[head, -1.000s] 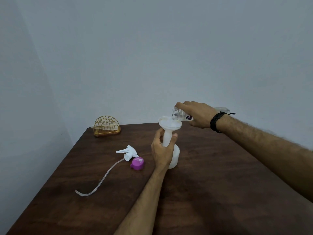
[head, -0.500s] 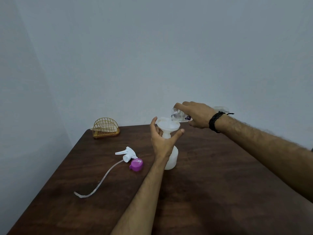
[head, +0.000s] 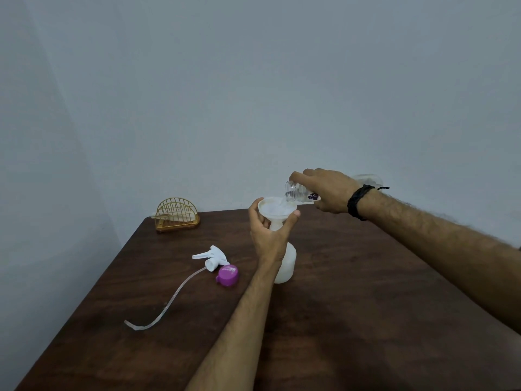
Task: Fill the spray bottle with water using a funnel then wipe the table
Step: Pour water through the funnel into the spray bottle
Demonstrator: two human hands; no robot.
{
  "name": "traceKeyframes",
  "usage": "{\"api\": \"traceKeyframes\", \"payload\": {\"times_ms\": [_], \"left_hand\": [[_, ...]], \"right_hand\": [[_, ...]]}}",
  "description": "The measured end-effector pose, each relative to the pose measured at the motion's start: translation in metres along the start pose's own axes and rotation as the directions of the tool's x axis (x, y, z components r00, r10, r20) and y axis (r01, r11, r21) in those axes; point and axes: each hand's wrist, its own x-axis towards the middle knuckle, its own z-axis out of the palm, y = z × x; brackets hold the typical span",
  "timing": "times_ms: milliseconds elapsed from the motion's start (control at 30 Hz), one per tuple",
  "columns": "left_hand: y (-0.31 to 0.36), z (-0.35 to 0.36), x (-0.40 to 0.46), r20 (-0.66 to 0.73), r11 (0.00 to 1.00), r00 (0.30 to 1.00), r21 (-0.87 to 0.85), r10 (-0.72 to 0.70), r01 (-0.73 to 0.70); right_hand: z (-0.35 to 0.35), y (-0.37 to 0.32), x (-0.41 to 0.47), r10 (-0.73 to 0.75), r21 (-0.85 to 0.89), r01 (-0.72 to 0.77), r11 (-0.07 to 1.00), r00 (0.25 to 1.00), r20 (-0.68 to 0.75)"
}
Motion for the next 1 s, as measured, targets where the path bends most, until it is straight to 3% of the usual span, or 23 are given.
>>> {"api": "traceKeyframes", "payload": {"times_ms": [1000], "left_hand": [[0.0002,0.0029,-0.0006,0.002,1.0,1.0,0.008,0.0,0.0]], "right_hand": [[-0.0058,-0.0003,-0.0007,-0.024,-0.066,0.024,0.998,1.0,-0.008]]}}
